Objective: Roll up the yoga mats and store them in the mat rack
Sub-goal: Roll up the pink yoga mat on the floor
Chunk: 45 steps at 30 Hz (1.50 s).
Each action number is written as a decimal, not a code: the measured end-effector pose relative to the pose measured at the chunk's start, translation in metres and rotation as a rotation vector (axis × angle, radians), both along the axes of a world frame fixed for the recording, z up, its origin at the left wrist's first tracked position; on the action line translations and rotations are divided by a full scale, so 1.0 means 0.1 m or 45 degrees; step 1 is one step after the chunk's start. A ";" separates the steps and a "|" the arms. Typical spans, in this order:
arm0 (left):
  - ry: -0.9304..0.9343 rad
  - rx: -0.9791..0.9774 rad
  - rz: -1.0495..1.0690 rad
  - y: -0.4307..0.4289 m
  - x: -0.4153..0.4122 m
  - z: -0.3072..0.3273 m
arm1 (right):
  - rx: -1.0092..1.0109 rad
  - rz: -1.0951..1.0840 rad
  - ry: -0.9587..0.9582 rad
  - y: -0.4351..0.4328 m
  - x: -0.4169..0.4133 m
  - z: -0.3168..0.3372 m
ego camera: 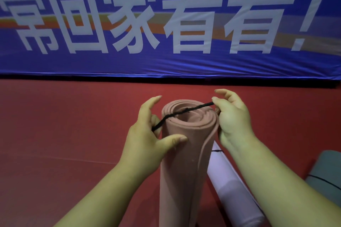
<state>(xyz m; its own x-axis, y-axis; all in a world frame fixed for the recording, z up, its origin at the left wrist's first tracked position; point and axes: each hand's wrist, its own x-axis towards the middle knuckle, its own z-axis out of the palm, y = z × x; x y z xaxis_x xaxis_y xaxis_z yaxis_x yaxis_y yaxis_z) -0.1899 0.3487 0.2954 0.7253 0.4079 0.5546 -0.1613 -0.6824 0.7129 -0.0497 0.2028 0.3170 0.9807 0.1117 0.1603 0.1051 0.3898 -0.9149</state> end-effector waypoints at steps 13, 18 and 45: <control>-0.030 -0.071 0.136 0.66 0.52 -0.28 | -0.066 0.173 -0.134 0.59 0.18 -0.30; -0.188 -0.064 0.293 0.99 0.79 -0.54 | -0.059 0.234 -0.203 0.98 0.38 -0.77; 0.233 -0.403 0.101 1.46 0.76 -2.18 | -0.433 0.494 0.001 1.57 0.72 -2.61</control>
